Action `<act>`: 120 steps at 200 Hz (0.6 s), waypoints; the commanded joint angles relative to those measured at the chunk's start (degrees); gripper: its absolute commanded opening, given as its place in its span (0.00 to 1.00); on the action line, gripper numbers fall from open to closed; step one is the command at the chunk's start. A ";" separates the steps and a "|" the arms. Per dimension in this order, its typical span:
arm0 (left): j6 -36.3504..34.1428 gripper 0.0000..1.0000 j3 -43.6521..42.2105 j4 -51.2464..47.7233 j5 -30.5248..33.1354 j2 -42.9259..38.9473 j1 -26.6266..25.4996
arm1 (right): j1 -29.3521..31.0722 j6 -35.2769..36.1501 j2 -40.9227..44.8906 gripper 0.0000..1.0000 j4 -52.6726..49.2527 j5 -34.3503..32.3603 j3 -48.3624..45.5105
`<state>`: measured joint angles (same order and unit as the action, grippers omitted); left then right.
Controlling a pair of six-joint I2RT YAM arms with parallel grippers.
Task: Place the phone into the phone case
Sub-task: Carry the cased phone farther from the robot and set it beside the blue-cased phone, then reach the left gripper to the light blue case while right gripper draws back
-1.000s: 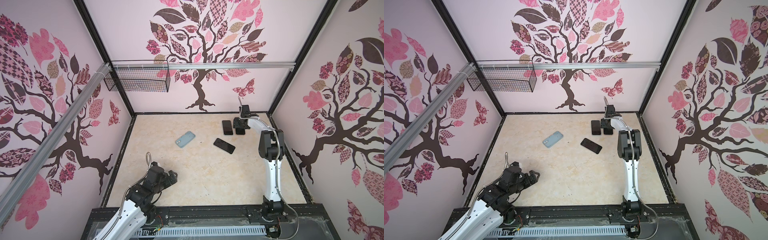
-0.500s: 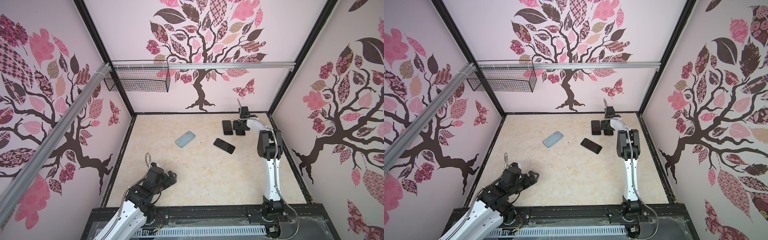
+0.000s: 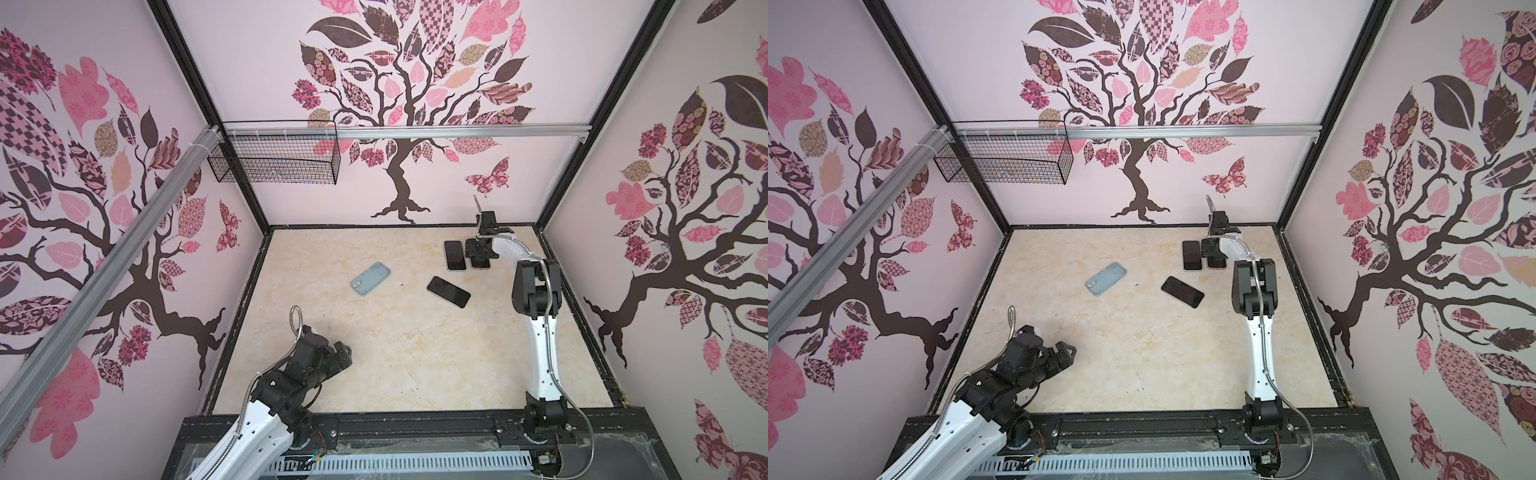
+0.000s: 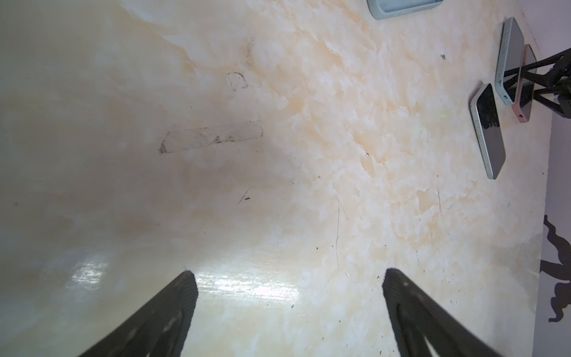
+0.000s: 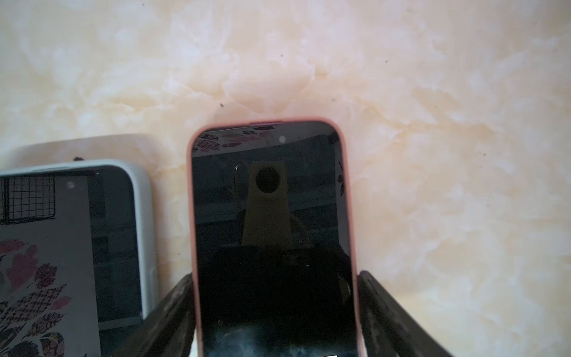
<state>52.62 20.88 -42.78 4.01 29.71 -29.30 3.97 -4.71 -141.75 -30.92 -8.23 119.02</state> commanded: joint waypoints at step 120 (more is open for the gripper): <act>-9.00 0.95 19.28 12.11 4.35 29.36 6.25 | 0.75 -3.46 38.88 1.00 10.06 4.53 -31.11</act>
<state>47.55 34.06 -35.79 7.53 53.87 -24.75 3.99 -6.57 -115.04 -25.23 -5.72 94.59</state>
